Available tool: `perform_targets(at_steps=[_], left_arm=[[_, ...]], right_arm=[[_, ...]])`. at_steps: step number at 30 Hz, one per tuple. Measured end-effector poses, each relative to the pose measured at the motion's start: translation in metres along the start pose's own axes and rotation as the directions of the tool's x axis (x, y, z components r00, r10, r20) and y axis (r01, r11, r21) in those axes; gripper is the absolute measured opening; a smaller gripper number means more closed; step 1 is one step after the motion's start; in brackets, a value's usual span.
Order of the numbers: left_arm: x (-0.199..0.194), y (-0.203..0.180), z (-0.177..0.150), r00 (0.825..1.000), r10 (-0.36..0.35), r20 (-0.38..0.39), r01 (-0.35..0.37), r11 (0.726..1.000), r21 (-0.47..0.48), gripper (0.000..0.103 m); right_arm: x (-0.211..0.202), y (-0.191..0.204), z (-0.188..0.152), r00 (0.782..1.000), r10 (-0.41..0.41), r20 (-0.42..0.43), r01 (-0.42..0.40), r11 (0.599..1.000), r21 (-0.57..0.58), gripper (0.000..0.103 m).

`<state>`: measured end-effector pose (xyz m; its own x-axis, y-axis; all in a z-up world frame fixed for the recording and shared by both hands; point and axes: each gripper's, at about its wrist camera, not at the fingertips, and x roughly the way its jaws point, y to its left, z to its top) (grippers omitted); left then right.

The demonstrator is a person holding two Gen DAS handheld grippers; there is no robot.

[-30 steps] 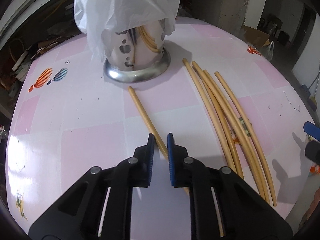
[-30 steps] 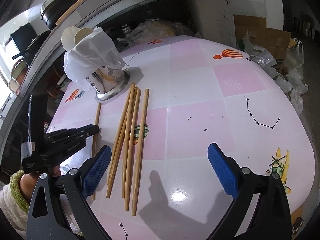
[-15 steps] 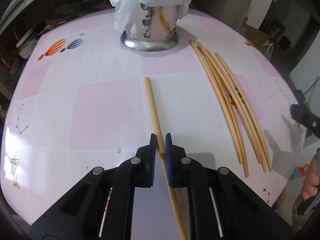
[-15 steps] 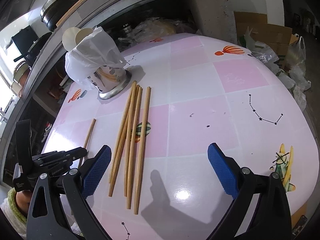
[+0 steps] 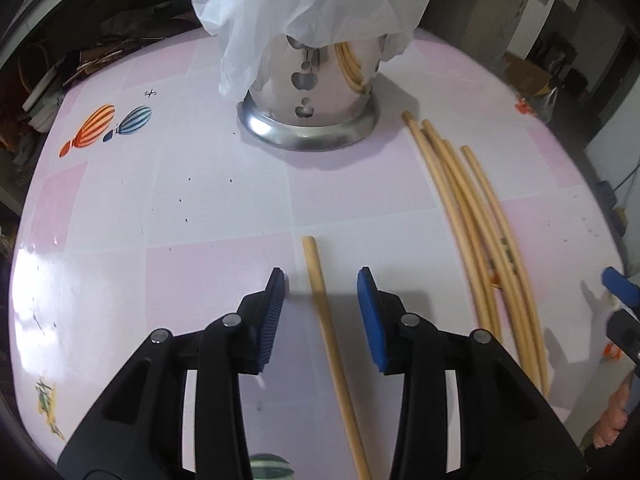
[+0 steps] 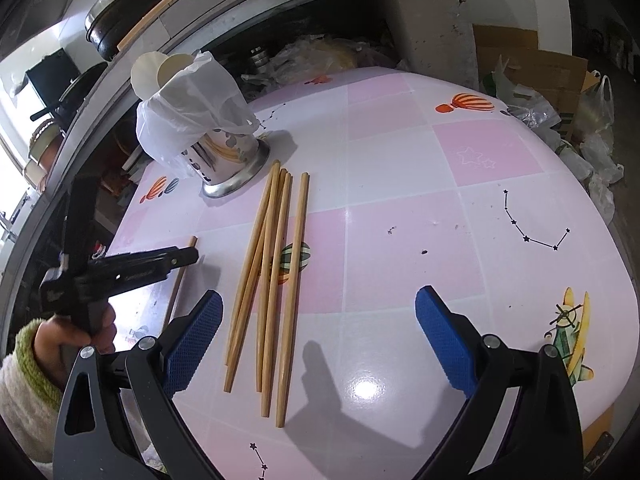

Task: Organize utensils
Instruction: 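Move left tool to a single wooden chopstick and close on it, then lift the wooden chopstick upright with left tool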

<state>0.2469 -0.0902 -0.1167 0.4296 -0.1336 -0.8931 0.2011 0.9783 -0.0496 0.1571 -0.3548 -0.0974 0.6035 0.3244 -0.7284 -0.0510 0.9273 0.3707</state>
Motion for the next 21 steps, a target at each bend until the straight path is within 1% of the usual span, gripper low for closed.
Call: perform_targets(at_steps=[2, 4, 6, 10, 13, 16, 19, 21], left_arm=[[0.002, -0.002, 0.003, 1.0, 0.027, -0.004, -0.027, 1.0, 0.015, 0.033], [0.002, -0.006, 0.004, 0.998, 0.059, -0.002, -0.059, 0.998, 0.034, 0.026], [0.002, -0.008, 0.003, 0.998, 0.06, 0.0, -0.06, 0.997, 0.038, 0.022], [0.001, -0.014, 0.002, 0.997, 0.075, 0.01, -0.075, 0.996, 0.049, 0.008], [0.0, -0.02, 0.001, 0.996, 0.091, 0.023, -0.092, 0.994, 0.054, 0.006], [-0.001, -0.02, -0.002, 0.996, 0.083, 0.023, -0.084, 0.996, 0.037, 0.005], [0.0, -0.012, -0.001, 0.998, 0.056, 0.016, -0.056, 0.998, 0.002, 0.005], [-0.005, -0.008, 0.0, 0.999, 0.035, 0.029, -0.035, 0.999, -0.026, 0.005]], right_arm=[[0.001, -0.001, 0.0, 1.0, 0.0, -0.002, 0.0, 1.0, 0.0, 0.094], [0.001, -0.002, 0.0, 1.0, 0.001, -0.002, -0.001, 1.0, 0.004, 0.094], [0.001, -0.004, 0.001, 1.0, 0.001, -0.002, -0.001, 1.0, 0.009, 0.094], [0.001, -0.005, 0.0, 1.0, -0.002, -0.001, 0.002, 1.0, 0.013, 0.094], [0.0, -0.007, -0.001, 1.0, -0.002, 0.002, 0.002, 1.0, 0.018, 0.094], [-0.002, -0.008, -0.002, 1.0, -0.003, 0.002, 0.003, 1.0, 0.023, 0.094], [-0.004, -0.007, -0.002, 1.0, -0.003, 0.005, 0.003, 1.0, 0.022, 0.094], [-0.006, -0.006, -0.002, 1.0, -0.001, 0.01, 0.001, 1.0, 0.017, 0.094]])
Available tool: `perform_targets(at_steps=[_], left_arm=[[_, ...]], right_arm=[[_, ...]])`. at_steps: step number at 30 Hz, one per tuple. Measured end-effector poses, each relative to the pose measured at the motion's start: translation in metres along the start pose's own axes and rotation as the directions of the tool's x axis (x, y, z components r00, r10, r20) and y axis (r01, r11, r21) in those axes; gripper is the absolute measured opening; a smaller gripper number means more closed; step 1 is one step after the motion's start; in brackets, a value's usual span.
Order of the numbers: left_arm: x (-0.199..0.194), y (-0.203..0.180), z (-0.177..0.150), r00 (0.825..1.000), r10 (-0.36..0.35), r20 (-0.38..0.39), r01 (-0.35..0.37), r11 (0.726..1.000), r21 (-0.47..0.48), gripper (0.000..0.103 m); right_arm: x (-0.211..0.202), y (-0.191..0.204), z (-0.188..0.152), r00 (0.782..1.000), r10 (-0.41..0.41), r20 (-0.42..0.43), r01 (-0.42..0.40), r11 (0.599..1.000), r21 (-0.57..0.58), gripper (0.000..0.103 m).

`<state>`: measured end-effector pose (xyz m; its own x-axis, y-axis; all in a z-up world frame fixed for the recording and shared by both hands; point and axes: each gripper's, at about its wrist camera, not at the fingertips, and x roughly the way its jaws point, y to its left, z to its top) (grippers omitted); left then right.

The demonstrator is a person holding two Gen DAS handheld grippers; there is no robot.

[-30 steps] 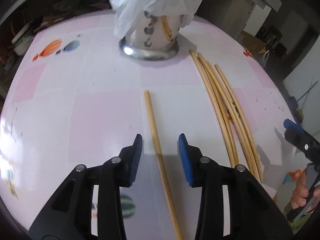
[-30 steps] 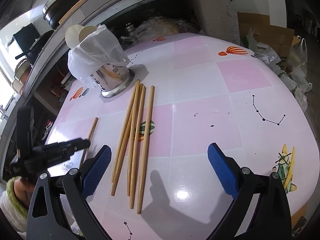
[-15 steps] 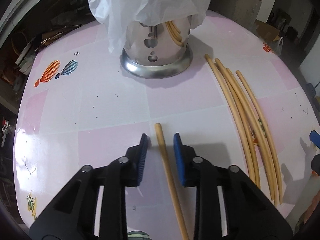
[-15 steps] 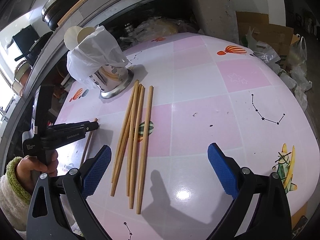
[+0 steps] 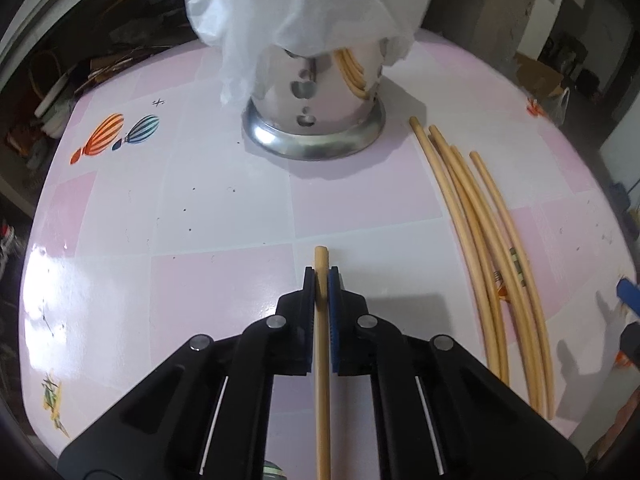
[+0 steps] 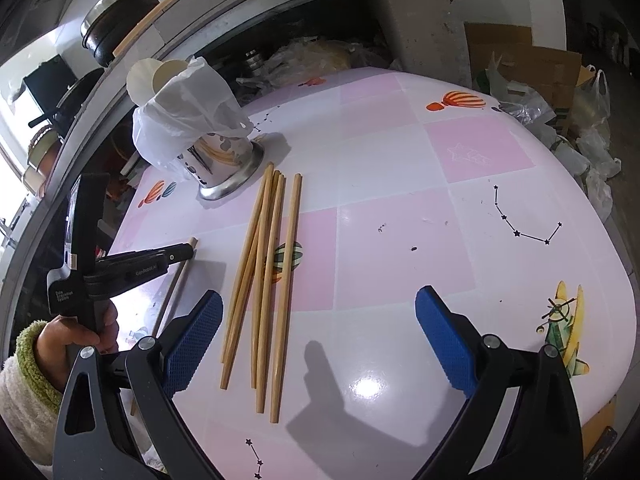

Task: Organize utensils
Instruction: 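Lift the wooden chopstick upright with left tool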

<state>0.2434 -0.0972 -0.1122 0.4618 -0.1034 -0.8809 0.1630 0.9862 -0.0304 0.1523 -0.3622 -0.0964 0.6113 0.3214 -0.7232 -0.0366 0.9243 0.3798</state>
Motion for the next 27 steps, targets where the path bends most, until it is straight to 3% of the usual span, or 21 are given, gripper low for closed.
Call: perform_targets(at_steps=[7, 10, 16, 20, 27], left_arm=[[-0.056, 0.011, 0.007, 0.986, -0.069, 0.15, 0.074, 0.997, -0.032, 0.005], [-0.095, 0.018, 0.007, 0.961, -0.103, 0.258, 0.115, 0.993, -0.029, 0.005], [-0.164, 0.042, 0.003, 0.886, -0.128, 0.446, 0.169, 0.984, -0.053, 0.005], [-0.185, 0.055, -0.002, 0.849, -0.107, 0.517, 0.17, 0.983, -0.075, 0.005], [-0.191, 0.075, -0.009, 0.834, -0.094, 0.543, 0.188, 0.975, -0.12, 0.005]], right_arm=[[-0.006, 0.002, 0.0, 1.0, -0.005, 0.013, 0.005, 1.0, -0.003, 0.094], [-0.009, 0.002, 0.0, 1.0, -0.006, 0.023, 0.006, 1.0, -0.003, 0.094], [-0.019, -0.003, 0.01, 0.998, -0.008, 0.07, 0.007, 1.0, 0.008, 0.092], [-0.015, -0.004, 0.024, 0.997, 0.023, 0.07, -0.023, 1.0, 0.009, 0.08], [0.027, 0.008, 0.057, 0.996, 0.084, 0.009, -0.083, 0.996, -0.018, 0.057]])
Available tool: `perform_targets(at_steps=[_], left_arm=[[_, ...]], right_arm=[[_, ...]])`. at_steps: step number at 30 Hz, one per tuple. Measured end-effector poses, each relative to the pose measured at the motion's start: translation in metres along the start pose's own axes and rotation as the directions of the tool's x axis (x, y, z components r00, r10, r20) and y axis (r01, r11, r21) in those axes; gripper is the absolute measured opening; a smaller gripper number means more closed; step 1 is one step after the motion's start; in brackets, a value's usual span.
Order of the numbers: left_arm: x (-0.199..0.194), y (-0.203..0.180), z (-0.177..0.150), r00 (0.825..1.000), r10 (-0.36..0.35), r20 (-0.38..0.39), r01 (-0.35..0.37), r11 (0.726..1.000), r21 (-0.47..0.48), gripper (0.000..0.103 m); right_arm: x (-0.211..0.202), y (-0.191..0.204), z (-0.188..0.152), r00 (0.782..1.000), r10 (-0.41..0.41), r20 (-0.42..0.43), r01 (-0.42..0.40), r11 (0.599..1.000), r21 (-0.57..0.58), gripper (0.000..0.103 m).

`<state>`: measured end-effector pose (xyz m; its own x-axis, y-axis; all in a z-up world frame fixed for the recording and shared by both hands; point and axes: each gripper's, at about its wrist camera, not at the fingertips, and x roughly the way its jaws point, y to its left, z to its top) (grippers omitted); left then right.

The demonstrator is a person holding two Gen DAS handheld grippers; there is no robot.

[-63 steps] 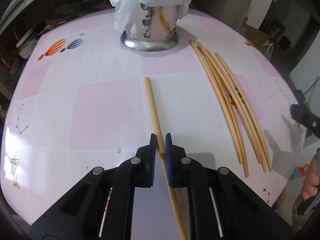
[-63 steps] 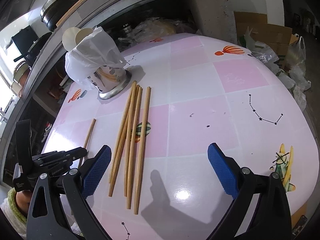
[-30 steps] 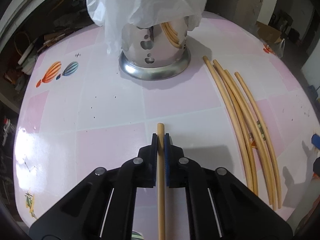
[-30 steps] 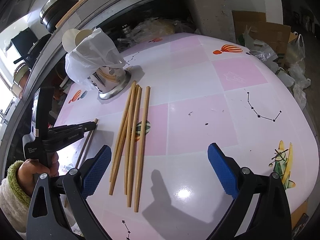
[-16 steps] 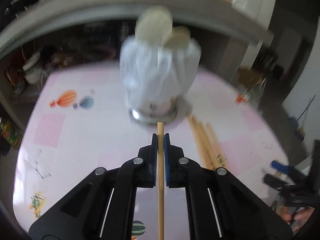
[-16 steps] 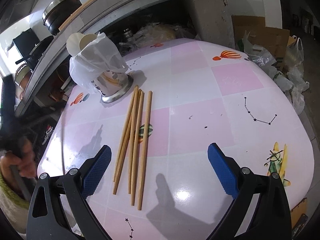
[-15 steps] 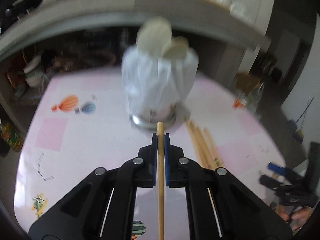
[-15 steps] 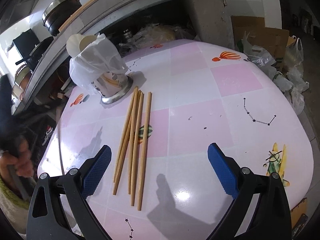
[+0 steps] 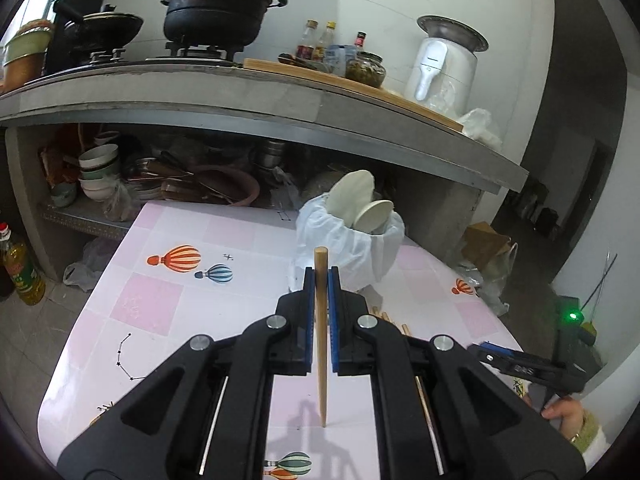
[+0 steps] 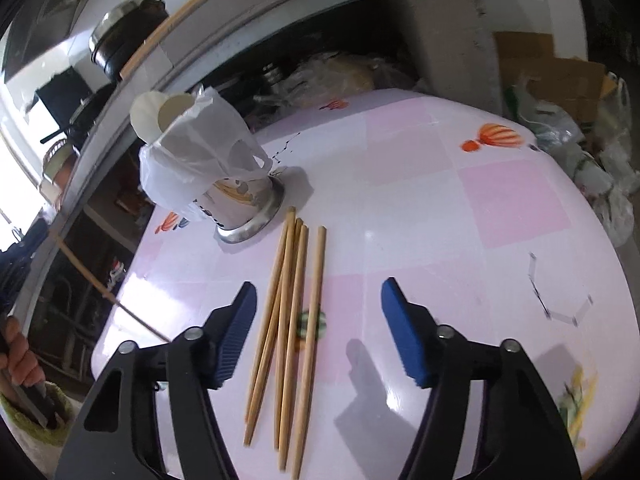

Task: Organize utensils
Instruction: 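Lift the wooden chopstick upright with left tool, then grasp a wooden chopstick with right tool while left tool holds its chopstick upright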

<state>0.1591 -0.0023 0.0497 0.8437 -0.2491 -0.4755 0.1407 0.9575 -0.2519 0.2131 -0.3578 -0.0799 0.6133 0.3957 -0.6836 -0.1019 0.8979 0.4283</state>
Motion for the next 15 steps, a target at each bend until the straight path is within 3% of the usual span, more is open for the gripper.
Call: perform_targets(at_steps=[7, 15], left_arm=[[-0.001, 0.013, 0.0, 1.0, -0.017, 0.005, 0.018, 0.999, -0.035, 0.005], [0.003, 0.018, -0.001, 0.999, -0.044, 0.003, 0.044, 0.998, -0.034, 0.005]], right_arm=[[0.054, 0.025, 0.024, 0.994, -0.056, -0.09, 0.043, 0.989, -0.14, 0.037], [0.086, 0.037, 0.033, 0.976, -0.151, -0.156, 0.11, 0.964, -0.242, 0.028]])
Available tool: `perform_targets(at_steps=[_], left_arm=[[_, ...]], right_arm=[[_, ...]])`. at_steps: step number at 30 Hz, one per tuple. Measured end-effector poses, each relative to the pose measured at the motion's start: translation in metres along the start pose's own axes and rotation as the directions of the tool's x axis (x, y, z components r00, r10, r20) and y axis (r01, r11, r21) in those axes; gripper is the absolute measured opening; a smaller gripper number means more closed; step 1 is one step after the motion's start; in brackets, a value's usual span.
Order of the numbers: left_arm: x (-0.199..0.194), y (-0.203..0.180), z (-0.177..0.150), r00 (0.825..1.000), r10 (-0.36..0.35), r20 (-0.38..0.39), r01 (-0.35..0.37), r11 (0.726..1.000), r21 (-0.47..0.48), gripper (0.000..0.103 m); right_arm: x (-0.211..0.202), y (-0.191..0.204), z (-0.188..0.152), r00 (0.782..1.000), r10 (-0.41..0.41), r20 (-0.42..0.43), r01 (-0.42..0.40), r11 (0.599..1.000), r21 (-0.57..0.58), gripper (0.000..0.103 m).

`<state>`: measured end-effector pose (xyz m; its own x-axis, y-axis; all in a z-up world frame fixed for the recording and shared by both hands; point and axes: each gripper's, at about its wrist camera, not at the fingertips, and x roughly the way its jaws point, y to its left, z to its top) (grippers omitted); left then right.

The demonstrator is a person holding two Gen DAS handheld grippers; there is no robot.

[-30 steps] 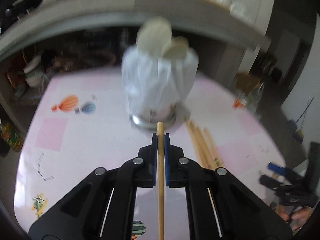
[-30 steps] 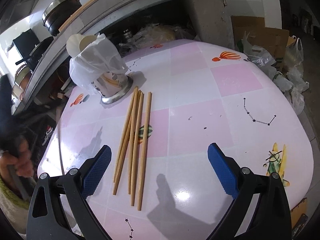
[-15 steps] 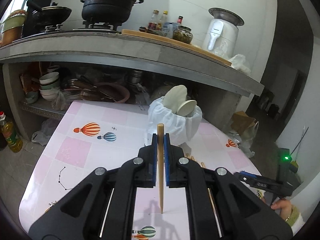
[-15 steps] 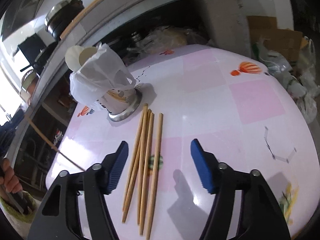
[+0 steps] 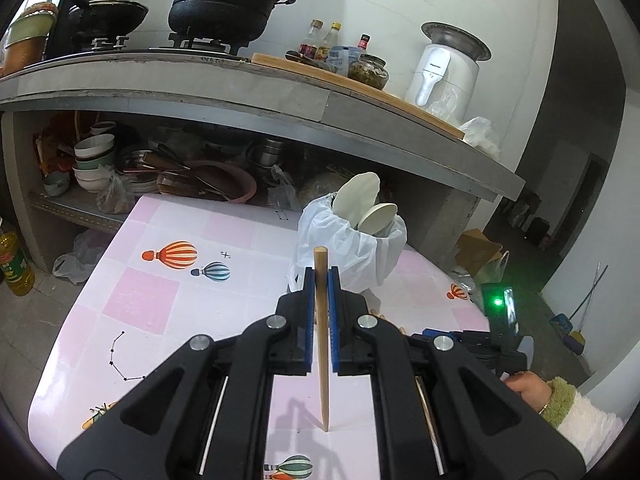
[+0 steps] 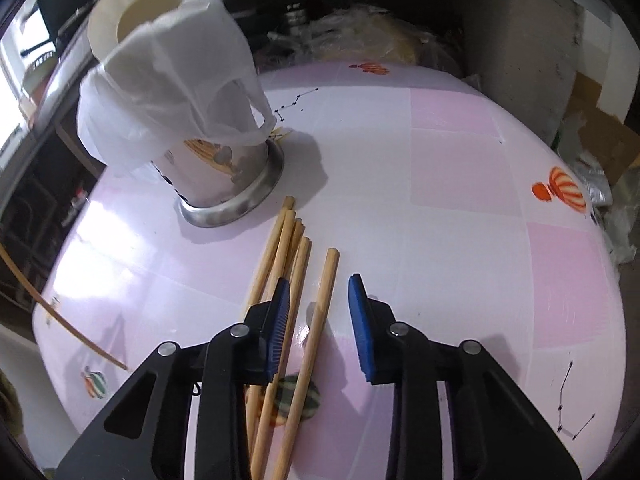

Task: Organize utensils
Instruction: 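Grasp a wooden chopstick with right tool while left tool holds its chopstick upright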

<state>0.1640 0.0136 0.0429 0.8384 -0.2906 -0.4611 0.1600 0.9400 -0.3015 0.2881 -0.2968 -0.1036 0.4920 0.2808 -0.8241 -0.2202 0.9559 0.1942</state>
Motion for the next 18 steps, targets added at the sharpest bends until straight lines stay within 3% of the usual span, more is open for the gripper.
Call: perform_targets(at_steps=[10, 18], left_arm=[[0.002, 0.005, 0.001, 1.0, -0.012, 0.004, 0.012, 1.0, -0.016, 0.005], [0.002, 0.007, 0.001, 1.0, -0.015, 0.006, 0.015, 1.0, -0.022, 0.005]], right_arm=[[0.028, 0.013, 0.011, 0.993, -0.083, -0.08, 0.076, 0.993, -0.086, 0.016], [0.031, 0.021, 0.009, 0.991, -0.109, -0.072, 0.101, 0.988, -0.116, 0.007]])
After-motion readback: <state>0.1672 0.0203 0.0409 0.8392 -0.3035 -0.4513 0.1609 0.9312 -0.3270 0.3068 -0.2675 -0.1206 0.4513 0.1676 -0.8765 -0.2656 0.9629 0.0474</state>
